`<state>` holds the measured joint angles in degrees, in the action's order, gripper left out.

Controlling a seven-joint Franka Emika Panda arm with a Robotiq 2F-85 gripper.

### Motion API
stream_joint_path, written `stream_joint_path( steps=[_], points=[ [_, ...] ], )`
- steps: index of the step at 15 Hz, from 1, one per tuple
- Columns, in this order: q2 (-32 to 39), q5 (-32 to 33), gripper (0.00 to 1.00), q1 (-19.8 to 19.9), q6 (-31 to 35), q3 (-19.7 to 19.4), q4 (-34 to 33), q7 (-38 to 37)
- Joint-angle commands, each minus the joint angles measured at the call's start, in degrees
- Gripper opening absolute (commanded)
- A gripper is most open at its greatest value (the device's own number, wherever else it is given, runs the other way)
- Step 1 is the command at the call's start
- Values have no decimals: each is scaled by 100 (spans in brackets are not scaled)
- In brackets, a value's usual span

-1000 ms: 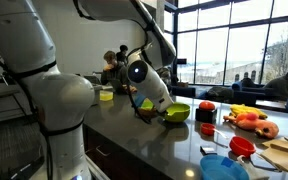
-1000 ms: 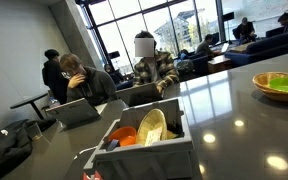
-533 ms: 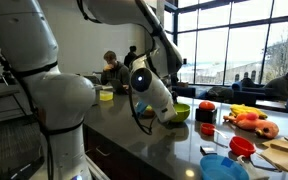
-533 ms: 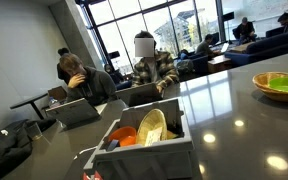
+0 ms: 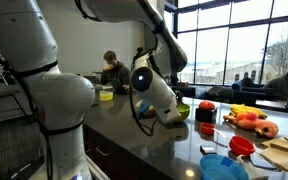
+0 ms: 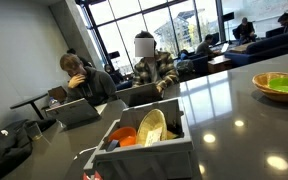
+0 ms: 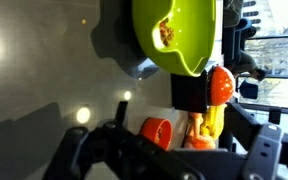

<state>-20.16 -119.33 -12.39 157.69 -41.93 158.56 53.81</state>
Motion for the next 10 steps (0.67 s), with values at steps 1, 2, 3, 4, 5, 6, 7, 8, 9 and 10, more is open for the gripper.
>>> stream_joint_path(
  steps=[1,2,3,4,5,6,7,8,9,10],
  points=[
    [30,-19,100,1367,-381,1566,-59,-324],
    [23,-89,100,1744,-529,1907,-70,-355],
    [2,-112,100,2038,-647,2180,-65,-439],
    [26,-133,100,2267,-824,2351,-55,-519],
    [43,-102,100,2452,-908,2507,-40,-636],
    [67,-74,100,2609,-962,2630,-36,-719],
    [131,-46,100,2721,-976,2745,-60,-764],
    [127,-17,100,2808,-967,2840,-51,-842],
    [128,5,100,2879,-929,2921,-36,-905],
    [153,4,100,2932,-947,2976,-43,-944]
  ],
)
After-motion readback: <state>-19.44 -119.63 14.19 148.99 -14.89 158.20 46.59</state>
